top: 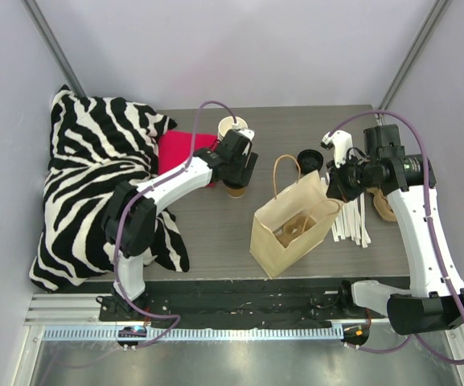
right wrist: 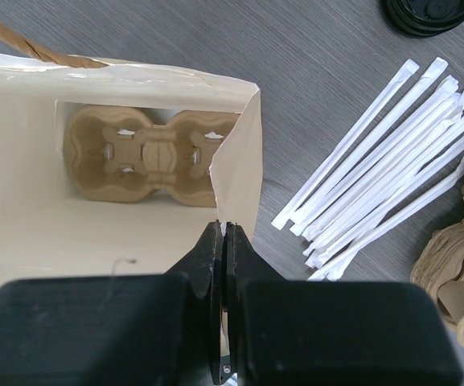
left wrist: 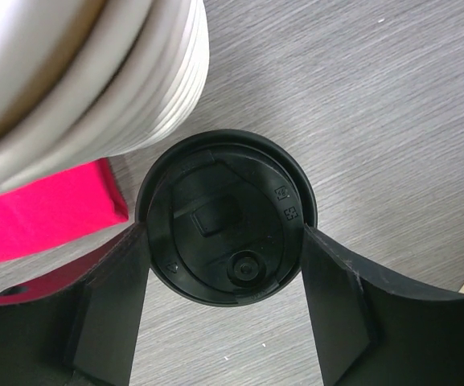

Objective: Pack the takeout coffee

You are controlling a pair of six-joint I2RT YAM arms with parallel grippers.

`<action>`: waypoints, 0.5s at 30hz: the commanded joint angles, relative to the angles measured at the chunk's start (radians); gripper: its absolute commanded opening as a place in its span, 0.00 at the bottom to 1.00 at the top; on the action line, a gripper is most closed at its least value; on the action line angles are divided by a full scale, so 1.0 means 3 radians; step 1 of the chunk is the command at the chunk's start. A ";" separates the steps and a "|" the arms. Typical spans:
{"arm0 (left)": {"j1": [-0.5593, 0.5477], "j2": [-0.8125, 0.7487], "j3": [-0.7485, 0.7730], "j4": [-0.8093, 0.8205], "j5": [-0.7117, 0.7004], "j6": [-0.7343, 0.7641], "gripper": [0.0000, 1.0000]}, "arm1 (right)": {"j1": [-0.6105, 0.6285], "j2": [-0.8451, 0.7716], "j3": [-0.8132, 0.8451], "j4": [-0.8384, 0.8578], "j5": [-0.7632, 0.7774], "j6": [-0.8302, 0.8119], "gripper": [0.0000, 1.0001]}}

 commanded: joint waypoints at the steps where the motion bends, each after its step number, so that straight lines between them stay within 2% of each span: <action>1: -0.0009 -0.0316 -0.0066 -0.0104 0.0120 0.0016 0.59 | -0.0007 0.0007 0.0087 0.0077 -0.0098 -0.0028 0.01; 8: -0.0009 -0.0909 -0.0143 -0.0518 0.0452 0.0348 0.54 | -0.0007 0.0064 0.0103 0.0092 -0.0348 -0.0110 0.01; 15: -0.0009 -0.1661 -0.0919 -0.0421 0.0790 0.0711 0.51 | -0.0002 0.0109 0.0133 0.0133 -0.0451 -0.0177 0.01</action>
